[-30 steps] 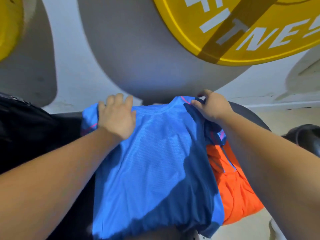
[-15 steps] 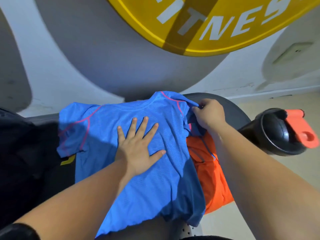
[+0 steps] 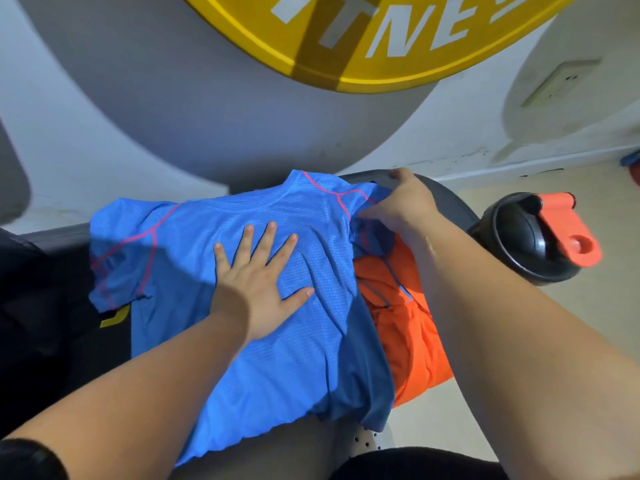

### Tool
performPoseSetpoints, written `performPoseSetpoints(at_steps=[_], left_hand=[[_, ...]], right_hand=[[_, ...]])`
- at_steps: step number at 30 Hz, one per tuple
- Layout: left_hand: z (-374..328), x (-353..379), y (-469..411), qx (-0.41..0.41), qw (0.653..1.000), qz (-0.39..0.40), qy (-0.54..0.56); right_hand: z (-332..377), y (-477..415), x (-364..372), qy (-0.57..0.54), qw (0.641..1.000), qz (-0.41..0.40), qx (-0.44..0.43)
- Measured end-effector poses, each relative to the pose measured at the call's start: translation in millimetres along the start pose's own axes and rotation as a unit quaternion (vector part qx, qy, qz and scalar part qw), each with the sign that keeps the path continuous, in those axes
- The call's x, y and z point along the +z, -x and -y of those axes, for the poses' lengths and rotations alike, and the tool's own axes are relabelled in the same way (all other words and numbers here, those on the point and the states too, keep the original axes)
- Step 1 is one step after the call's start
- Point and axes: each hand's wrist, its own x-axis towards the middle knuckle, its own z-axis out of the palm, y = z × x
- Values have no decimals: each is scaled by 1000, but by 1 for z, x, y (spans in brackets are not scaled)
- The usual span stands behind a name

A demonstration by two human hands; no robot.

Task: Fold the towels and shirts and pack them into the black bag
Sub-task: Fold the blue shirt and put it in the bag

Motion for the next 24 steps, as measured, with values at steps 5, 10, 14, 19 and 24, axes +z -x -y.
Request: performPoseSetpoints(at_steps=[5, 10, 14, 19, 24], left_hand=[[0, -2, 2, 4, 1000, 0, -3], [0, -1, 2, 7, 1000, -10, 8], [3, -1, 2, 15, 999, -5, 27], [16, -17, 13, 6, 995, -31, 95], [56, -39, 35, -108, 986, -82, 93]], right_hand=[[-9, 15, 6, 16, 999, 2, 34], [-22, 22, 18, -76, 993, -84, 13], [-12, 28, 17, -148, 982, -100, -65], [18, 43, 24, -88, 969, -146, -177], [50, 66, 64, 163, 923, -94, -335]])
